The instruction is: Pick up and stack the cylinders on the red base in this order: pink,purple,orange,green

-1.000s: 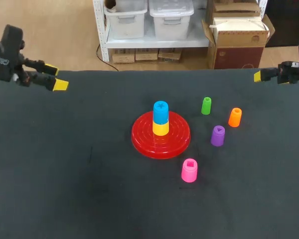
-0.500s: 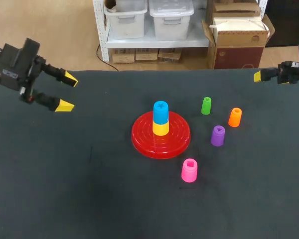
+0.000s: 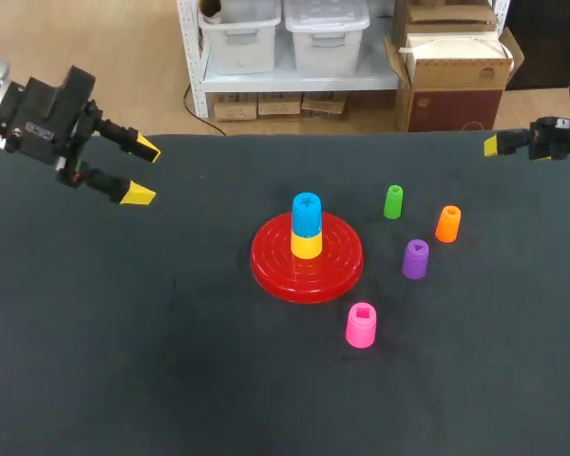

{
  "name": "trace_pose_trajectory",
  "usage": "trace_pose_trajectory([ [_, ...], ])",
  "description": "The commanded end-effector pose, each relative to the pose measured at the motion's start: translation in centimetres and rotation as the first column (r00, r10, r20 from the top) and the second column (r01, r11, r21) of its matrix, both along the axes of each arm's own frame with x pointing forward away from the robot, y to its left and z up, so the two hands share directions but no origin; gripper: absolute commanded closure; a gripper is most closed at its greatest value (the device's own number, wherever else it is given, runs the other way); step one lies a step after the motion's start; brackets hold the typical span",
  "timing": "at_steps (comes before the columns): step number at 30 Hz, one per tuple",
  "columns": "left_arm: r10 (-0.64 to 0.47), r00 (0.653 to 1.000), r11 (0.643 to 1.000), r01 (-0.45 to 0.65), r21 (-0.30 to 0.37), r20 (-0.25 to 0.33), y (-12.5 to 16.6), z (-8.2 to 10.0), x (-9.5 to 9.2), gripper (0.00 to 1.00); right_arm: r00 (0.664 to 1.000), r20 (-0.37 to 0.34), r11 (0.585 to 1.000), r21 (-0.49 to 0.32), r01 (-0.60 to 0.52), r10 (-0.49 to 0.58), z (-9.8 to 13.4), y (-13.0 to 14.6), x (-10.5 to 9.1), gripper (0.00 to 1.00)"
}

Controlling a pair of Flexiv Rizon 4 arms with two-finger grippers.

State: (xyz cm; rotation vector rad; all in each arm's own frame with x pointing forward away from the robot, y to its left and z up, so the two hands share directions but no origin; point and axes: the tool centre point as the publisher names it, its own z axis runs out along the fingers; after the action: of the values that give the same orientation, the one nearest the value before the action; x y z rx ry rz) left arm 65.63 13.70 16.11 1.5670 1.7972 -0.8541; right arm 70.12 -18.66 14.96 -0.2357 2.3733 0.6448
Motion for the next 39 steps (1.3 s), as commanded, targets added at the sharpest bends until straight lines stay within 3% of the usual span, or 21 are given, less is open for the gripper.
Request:
trace_pose_trajectory([
  [1,-0.003,0.999,1.000,0.002,-0.023,-0.038,0.2,0.3,0.2,0.00,1.000,0.001,1.000,-0.003,0.004,-0.004,0.0,0.1,0.0,0.00],
  [4,0.083,0.977,0.993,-0.099,-0.071,-0.197,0.3,1.2,0.6,0.00,1.000,0.001,1.000,-0.003,0.004,-0.004,0.0,0.1,0.0,0.00],
  [15,0.083,0.977,0.993,-0.099,-0.071,-0.197,0.3,1.2,0.6,0.00,1.000,0.001,1.000,-0.003,0.004,-0.004,0.0,0.1,0.0,0.00],
  [17,0.083,0.977,0.993,-0.099,-0.071,-0.197,0.3,1.2,0.6,0.00,0.988,0.019,0.983,-0.099,-0.153,0.155,1.1,1.7,1.0,0.00],
  [19,0.083,0.977,0.993,-0.099,-0.071,-0.197,0.3,1.2,0.6,0.00,0.948,-0.020,0.927,-0.205,-0.314,0.317,1.6,4.5,1.9,0.00],
  [21,0.083,0.977,0.993,-0.099,-0.071,-0.197,0.3,1.2,0.6,0.00,0.874,-0.085,0.831,-0.278,-0.483,0.479,1.6,8.2,2.3,0.00],
  [25,0.083,0.977,0.993,-0.099,-0.071,-0.197,0.3,1.2,0.6,0.00,0.661,-0.352,0.509,-0.435,-0.742,0.663,-0.2,15.9,1.0,0.00],
  [28,0.083,0.977,0.993,-0.099,-0.071,-0.197,0.3,1.2,0.6,0.00,0.577,-0.444,0.373,-0.467,-0.802,0.686,-1.8,18.6,-1.0,0.00],
  [29,0.083,0.977,0.993,-0.099,-0.071,-0.197,0.3,1.2,0.6,0.00,0.562,-0.473,0.346,-0.469,-0.812,0.678,-2.4,19.1,-1.7,0.00],
  [31,0.083,0.977,0.993,-0.099,-0.071,-0.197,0.3,1.2,0.6,0.00,0.556,-0.483,0.354,-0.450,-0.820,0.676,-3.0,19.3,-2.9,0.00],
  [35,0.083,0.977,0.993,-0.099,-0.071,-0.197,0.3,1.2,0.6,0.00,0.550,-0.511,0.327,-0.463,-0.824,0.661,-3.5,19.3,-5.6,0.00],
  [38,0.083,0.977,0.993,-0.099,-0.071,-0.197,0.3,1.2,0.6,0.00,0.555,-0.524,0.337,-0.457,-0.823,0.647,-3.6,18.9,-7.4,0.00],
  [39,0.083,0.977,0.993,-0.099,-0.071,-0.197,0.3,1.2,0.6,0.00,0.547,-0.541,0.319,-0.461,-0.828,0.639,-3.6,18.7,-8.0,0.00],
])
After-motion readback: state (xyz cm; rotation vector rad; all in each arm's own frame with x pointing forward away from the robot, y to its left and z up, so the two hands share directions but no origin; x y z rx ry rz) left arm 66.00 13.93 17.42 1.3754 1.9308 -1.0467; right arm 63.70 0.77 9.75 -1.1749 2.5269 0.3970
